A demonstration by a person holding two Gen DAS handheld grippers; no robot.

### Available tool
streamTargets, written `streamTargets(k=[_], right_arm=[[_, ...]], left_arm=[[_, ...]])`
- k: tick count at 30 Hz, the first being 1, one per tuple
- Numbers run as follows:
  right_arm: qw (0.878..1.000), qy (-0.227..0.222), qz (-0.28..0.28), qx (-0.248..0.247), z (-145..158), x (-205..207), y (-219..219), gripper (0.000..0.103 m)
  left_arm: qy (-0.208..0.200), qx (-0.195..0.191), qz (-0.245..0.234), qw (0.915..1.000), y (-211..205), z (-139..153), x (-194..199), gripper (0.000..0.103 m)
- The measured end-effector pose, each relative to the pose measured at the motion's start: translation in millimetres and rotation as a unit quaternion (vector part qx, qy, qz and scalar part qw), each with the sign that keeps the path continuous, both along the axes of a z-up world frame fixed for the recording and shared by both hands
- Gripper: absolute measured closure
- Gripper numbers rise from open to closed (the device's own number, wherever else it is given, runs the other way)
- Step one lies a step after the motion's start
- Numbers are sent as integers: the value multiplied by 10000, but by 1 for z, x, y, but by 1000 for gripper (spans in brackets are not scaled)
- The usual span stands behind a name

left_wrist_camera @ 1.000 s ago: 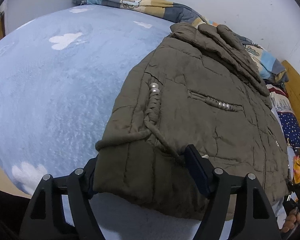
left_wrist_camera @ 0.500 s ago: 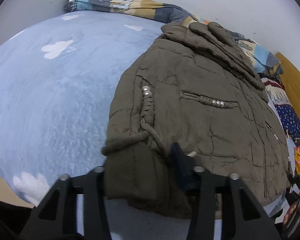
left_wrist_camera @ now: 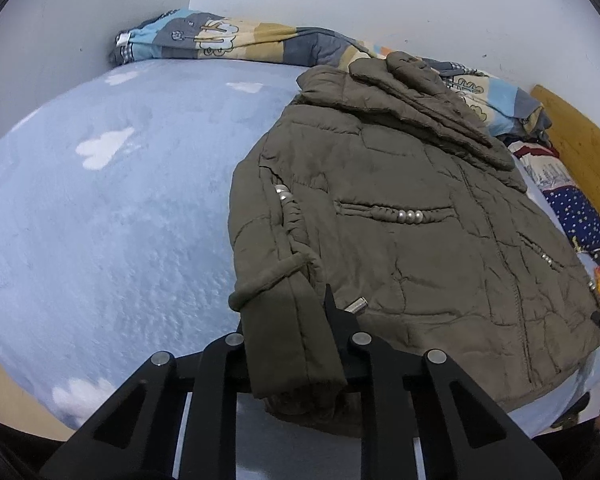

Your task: Fold large clothes

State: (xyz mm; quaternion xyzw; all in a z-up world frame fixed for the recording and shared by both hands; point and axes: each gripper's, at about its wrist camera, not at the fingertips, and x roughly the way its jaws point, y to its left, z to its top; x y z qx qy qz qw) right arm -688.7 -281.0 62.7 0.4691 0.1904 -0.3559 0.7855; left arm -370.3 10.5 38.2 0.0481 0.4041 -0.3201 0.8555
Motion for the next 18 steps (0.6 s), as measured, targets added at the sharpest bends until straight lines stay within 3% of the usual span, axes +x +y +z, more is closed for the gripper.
streamTargets(k=[8, 13, 18], right_arm=[[9907, 788, 346, -1054, 28, 22, 27, 92], [9837, 941, 515, -1441, 38, 30, 42, 92], [9831, 868, 560, -1514, 44, 30, 47, 92]], left_arm=[[-598, 358, -43, 9976, -4, 10, -14, 85], [-841, 444, -24, 9955, -3, 15, -19, 85], [-925, 397, 6, 9949, -2, 20, -18, 85]])
